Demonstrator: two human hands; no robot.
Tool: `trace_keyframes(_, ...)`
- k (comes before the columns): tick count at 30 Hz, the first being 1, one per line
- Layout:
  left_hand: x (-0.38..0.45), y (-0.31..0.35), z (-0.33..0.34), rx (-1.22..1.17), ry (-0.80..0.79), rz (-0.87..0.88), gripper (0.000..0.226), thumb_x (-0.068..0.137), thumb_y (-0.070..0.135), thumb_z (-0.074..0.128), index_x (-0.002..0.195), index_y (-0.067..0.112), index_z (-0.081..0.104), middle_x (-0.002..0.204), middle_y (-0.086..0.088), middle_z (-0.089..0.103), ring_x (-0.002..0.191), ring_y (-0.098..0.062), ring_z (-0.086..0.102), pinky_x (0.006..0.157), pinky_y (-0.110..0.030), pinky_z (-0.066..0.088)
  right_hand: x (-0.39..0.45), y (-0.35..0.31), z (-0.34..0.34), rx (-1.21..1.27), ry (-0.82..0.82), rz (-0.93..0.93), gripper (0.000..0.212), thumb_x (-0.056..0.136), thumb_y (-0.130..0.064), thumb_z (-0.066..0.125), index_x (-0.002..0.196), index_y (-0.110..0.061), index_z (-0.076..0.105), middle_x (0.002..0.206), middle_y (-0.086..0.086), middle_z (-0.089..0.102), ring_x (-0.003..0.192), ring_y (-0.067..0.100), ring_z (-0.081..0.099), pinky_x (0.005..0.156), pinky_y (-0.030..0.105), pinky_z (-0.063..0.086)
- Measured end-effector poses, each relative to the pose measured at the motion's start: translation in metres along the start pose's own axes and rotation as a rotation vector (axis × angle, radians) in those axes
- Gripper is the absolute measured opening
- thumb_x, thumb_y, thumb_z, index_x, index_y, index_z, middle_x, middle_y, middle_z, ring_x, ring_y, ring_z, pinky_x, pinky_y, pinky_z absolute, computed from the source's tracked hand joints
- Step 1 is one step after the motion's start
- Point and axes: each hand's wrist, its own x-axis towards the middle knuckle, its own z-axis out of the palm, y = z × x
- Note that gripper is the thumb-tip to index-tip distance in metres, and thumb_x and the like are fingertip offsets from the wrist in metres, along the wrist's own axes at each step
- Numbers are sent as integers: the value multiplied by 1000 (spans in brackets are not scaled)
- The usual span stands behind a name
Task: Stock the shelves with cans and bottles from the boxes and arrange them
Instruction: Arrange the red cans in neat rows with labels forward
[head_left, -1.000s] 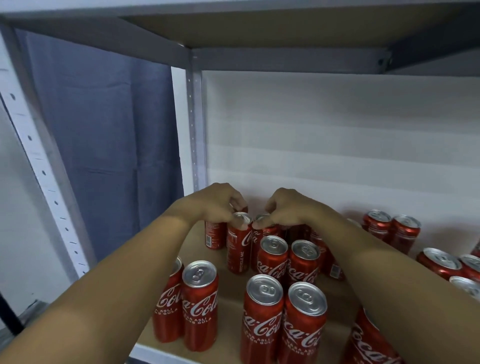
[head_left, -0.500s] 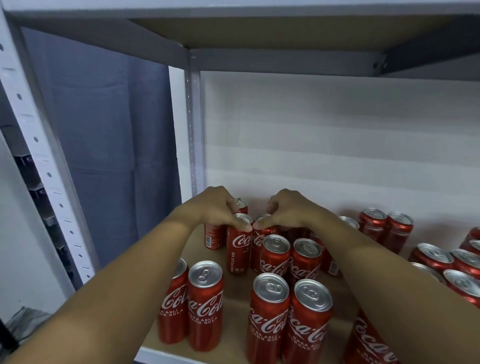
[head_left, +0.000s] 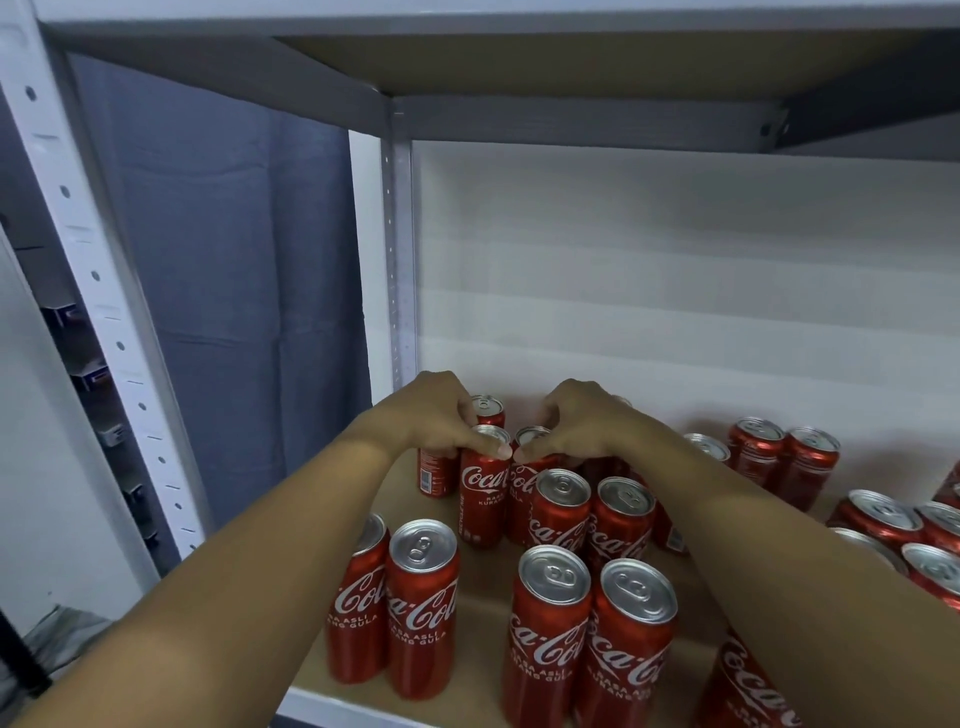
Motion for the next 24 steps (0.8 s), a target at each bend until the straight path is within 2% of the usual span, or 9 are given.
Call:
trace_keyframes(2,1,0,3,14,3,11,49,64,55,92,92,17,79,85,3,79,76,-11,75,82,-34,63,2,-1,0,-20,-15,-12,46,69,-45,89,96,-13,70,95,2,72,82,18,70,83,39,61)
trace_keyframes(5,0,-2,-3,33,-53,50,39,71,48,91,99,22,81,95,8,78,92,-10,72,93,-39,59,4,3,-3,-1,-67,-43,34,73,-35,88,97,-21,70,100,-5,69,95,16,66,81,31,54)
trace_keyframes(7,-1,-4,-8,0,-117,61,38,72,44,91,104,25,81,99,11,79,96,-8,72,96,-40,58,3,4,-4,28,-83,-56,45,74,-35,87,112,-18,71,105,-7,67,104,17,64,84,30,51)
trace_keyframes(9,-1,-4,-9,-15,-131,39,43,71,47,91,104,24,80,95,7,80,89,-8,75,90,-37,62,3,3,-3,49,-61,-41,57,71,-41,88,118,-16,69,114,-5,68,107,18,64,92,34,54)
trace_keyframes(12,0,2,-5,16,-90,26,49,66,51,93,98,16,79,84,2,79,73,-12,77,78,-33,65,4,1,-2,91,-33,-2,50,66,-40,92,102,-11,72,101,2,73,86,20,74,80,39,63)
trace_keyframes(14,2,2,-4,15,-80,31,47,67,45,94,98,12,79,84,1,79,72,-13,77,77,-32,65,5,0,-2,77,-47,-5,44,68,-35,92,97,-9,71,96,5,73,77,22,75,75,40,64)
trace_keyframes(18,5,-8,-11,31,-127,66,39,73,37,92,107,24,80,101,10,79,97,-10,73,95,-38,59,4,4,-4,56,-101,-90,29,74,-29,89,97,-19,74,105,-1,72,99,21,68,91,45,58)
trace_keyframes(21,4,-17,-15,-42,-173,62,41,76,32,90,115,27,78,110,11,77,106,-7,71,101,-39,56,1,0,-3,63,-98,-127,41,75,-31,87,112,-21,73,117,-4,70,112,17,62,102,43,50)
trace_keyframes(24,4,-17,-13,-57,-124,66,50,68,44,94,113,27,78,107,11,78,103,-6,72,99,-37,57,5,-5,0,-19,-57,-84,62,70,-45,88,120,-15,68,118,0,69,108,19,64,95,38,54)
